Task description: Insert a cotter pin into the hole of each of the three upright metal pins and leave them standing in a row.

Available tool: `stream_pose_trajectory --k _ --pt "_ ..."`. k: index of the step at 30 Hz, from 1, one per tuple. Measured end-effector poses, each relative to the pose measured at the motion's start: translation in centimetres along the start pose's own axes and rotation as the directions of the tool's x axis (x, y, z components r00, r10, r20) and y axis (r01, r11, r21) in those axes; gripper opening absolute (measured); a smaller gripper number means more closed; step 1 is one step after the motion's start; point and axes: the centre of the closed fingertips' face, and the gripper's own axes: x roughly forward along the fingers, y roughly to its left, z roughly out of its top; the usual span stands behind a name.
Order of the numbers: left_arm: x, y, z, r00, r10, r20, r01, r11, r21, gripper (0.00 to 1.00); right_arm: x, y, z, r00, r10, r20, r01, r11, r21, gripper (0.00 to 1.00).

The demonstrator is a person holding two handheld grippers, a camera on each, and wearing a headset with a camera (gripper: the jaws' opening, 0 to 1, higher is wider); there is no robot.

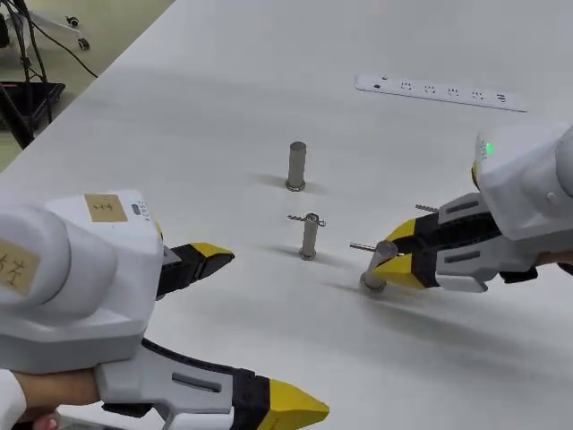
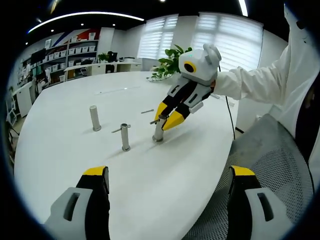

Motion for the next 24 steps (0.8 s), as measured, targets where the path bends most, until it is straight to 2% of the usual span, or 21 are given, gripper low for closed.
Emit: stream_pose_trajectory --k 4,8,15,24 --pt "-0.1 0.0 0.1 1.0000 0.006 0.007 -0.006 1.000 -0.008 0.99 0.0 -1.5 0.0 0.9999 -0.010 -0.003 0.010 1.000 -0.011 0.07" --pt "-0.2 0.1 -0.2 0.9998 0.019 0.003 -0.019 1.000 -0.019 0.99 0.0 -2.0 -0.2 1.0000 -0.005 -0.006 0.005 1.000 -0.028 0.07" --pt "-0.3 0.3 -0.6 0.9994 0.033 -0.005 -0.033 0.999 -0.034 0.99 0.2 -2.3 -0.4 0.9998 0.020 0.004 -0.020 0.999 -0.025 0.07" --pt "0.0 0.4 0.0 0.9992 0.039 0.001 -0.039 0.999 -0.033 0.99 0.6 -2.2 -0.1 0.9990 0.035 0.029 -0.035 0.999 -0.009 0.08"
